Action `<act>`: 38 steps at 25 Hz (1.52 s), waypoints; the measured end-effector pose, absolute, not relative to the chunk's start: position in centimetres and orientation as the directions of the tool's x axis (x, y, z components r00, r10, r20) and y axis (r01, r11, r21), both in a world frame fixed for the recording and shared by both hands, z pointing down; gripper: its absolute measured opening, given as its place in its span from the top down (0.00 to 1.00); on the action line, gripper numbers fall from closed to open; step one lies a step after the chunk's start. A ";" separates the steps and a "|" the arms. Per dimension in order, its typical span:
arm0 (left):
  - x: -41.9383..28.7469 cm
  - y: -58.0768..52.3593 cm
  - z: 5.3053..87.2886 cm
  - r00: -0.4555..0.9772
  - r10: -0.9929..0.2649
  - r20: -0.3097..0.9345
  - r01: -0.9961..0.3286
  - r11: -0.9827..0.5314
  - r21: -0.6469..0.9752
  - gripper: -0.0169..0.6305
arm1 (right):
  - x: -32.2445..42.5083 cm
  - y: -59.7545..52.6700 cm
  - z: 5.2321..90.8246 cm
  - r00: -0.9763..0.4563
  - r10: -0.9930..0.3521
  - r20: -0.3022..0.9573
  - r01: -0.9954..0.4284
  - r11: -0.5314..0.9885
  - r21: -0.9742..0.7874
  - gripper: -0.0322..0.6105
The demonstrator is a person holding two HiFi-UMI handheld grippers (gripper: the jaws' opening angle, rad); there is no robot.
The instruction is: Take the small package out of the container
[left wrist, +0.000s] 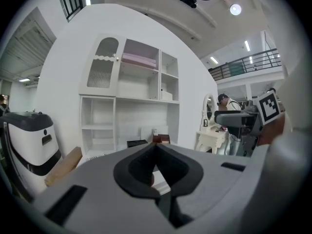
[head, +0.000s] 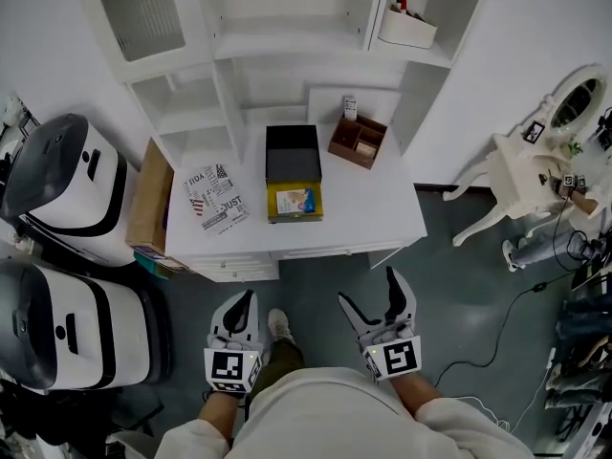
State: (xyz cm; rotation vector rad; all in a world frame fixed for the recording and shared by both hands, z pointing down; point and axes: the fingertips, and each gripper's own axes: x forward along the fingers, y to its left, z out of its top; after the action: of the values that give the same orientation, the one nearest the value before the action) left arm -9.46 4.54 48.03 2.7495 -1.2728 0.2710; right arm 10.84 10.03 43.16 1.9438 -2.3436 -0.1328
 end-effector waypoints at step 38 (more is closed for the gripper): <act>-8.8 -15.1 48.3 0.444 -0.855 0.268 -0.891 -0.454 0.027 0.96 | 10.3 -18.2 51.9 -0.489 -0.819 0.301 -0.806 0.556 0.203 0.30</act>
State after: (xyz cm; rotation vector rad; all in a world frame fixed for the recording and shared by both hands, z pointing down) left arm -8.82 -15.08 48.32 2.5265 -1.5419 0.3241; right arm 10.27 -18.19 51.89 1.3275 -2.4319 -0.0489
